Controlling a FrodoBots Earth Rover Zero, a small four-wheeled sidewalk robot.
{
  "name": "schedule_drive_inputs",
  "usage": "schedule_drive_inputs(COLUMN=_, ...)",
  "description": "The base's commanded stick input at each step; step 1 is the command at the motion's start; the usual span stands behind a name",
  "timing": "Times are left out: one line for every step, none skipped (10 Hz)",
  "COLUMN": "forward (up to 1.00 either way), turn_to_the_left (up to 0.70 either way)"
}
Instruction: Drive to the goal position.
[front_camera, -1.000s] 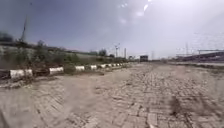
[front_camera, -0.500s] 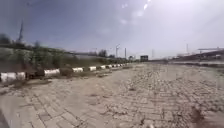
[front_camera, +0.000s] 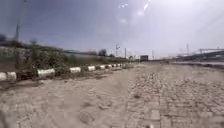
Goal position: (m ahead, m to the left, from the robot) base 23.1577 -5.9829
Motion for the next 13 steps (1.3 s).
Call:
schedule_drive_inputs(forward=1.00, turn_to_the_left=0.00)
schedule_drive_inputs(forward=1.00, turn_to_the_left=0.00)
schedule_drive_inputs(forward=1.00, turn_to_the_left=0.00)
schedule_drive_inputs(forward=1.00, turn_to_the_left=0.00)
schedule_drive_inputs(forward=1.00, turn_to_the_left=0.00)
schedule_drive_inputs(forward=1.00, turn_to_the_left=0.00)
schedule_drive_inputs(forward=1.00, turn_to_the_left=0.00)
schedule_drive_inputs(forward=1.00, turn_to_the_left=0.00)
schedule_drive_inputs(forward=1.00, turn_to_the_left=0.00)
schedule_drive_inputs(forward=1.00, turn_to_the_left=0.00)
schedule_drive_inputs(forward=1.00, turn_to_the_left=0.00)
schedule_drive_inputs(forward=1.00, turn_to_the_left=-0.03)
schedule_drive_inputs(forward=1.00, turn_to_the_left=-0.05)
